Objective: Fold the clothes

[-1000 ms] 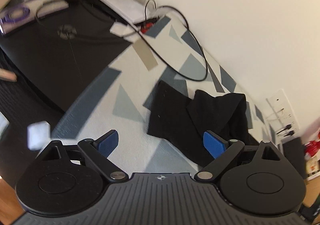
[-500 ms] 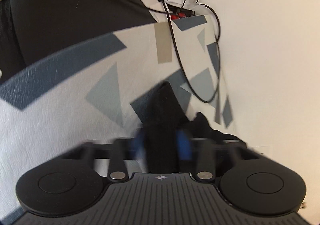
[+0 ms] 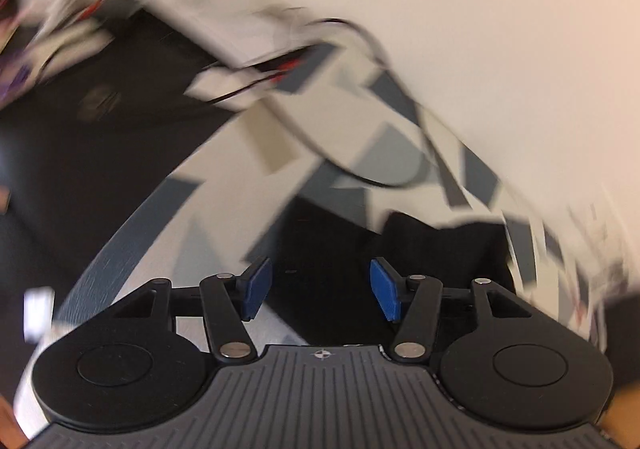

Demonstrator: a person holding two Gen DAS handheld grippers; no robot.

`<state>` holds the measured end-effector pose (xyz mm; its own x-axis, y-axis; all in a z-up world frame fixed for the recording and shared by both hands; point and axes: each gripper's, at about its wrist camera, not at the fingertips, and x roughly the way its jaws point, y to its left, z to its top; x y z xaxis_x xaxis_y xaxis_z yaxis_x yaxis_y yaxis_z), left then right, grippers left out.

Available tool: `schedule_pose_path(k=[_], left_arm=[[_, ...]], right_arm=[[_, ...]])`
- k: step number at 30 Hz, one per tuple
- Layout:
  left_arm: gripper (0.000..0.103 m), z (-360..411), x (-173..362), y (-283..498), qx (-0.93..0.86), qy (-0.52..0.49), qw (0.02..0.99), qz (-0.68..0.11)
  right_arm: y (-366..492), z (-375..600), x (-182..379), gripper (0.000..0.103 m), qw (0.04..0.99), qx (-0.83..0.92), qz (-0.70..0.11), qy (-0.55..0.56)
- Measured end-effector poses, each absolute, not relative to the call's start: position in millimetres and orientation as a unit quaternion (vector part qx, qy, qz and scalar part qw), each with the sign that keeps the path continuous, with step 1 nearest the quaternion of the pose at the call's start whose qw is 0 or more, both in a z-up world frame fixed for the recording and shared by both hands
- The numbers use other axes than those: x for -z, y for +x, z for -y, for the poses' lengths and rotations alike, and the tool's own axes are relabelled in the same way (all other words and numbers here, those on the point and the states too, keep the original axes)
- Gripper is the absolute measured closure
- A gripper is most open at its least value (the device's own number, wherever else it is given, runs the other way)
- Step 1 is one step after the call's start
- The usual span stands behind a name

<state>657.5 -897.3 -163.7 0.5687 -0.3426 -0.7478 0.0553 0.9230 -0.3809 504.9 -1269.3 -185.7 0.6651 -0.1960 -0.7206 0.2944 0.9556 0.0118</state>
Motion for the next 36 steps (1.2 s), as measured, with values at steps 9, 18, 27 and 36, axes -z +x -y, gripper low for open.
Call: schedule_pose_path(k=[9, 18, 27, 36], left_arm=[[0.026, 1001, 190, 652, 0.212, 0.072, 0.868, -0.444], [0.096, 974, 182, 688, 0.166, -0.051, 0.875, -0.452], [0.097, 882, 124, 723, 0.204, -0.311, 0.797, -0.476], [0.029, 866, 160, 752, 0.080, -0.281, 0.783, -0.549]], right_arm=[[543, 1251, 202, 0.031, 0.914, 0.055, -0.402, -0.012], [547, 1259, 214, 0.062, 0.912, 0.041, -0.409, 0.002], [520, 1305, 178, 0.100, 0.925, 0.046, -0.360, 0.115], [509, 1322, 180, 0.100, 0.911, 0.046, -0.383, 0.147]])
